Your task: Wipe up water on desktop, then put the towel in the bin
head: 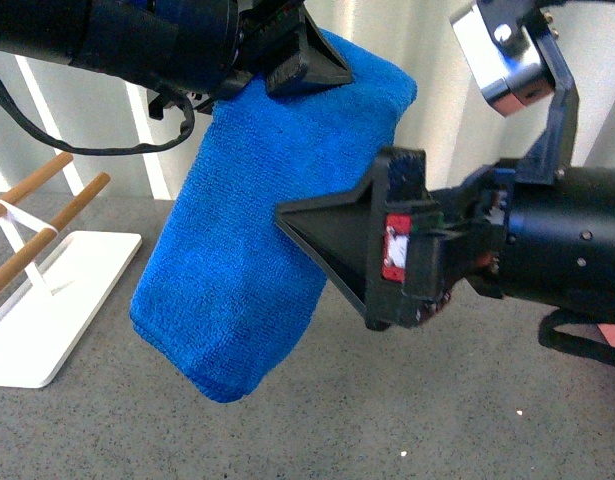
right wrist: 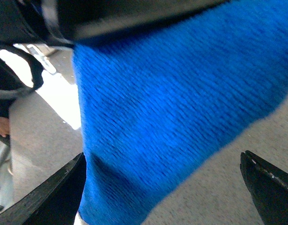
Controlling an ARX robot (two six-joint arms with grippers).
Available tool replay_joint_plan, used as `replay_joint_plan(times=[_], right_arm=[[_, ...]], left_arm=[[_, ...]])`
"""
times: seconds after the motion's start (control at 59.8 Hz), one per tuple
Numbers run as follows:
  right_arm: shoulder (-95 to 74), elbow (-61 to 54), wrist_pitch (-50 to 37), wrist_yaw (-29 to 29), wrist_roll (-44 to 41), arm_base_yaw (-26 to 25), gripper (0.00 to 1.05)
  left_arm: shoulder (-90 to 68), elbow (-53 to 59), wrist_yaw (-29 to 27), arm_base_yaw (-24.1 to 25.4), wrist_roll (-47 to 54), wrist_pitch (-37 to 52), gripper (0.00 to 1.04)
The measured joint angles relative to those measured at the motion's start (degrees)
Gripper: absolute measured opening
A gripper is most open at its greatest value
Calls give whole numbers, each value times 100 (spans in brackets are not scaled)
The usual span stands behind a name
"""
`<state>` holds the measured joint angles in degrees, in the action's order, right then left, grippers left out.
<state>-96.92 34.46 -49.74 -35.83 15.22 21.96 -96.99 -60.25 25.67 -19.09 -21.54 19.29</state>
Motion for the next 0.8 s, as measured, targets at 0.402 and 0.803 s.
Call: replay_joint_plan(times=[0.402,0.803], right_arm=[[-778,859,44,535,133,509,85],[-918,933,-258,621,87,485,27]], left_arm=[[0,0,0,0,0,0,5],[0,0,0,0,-9,0,9]])
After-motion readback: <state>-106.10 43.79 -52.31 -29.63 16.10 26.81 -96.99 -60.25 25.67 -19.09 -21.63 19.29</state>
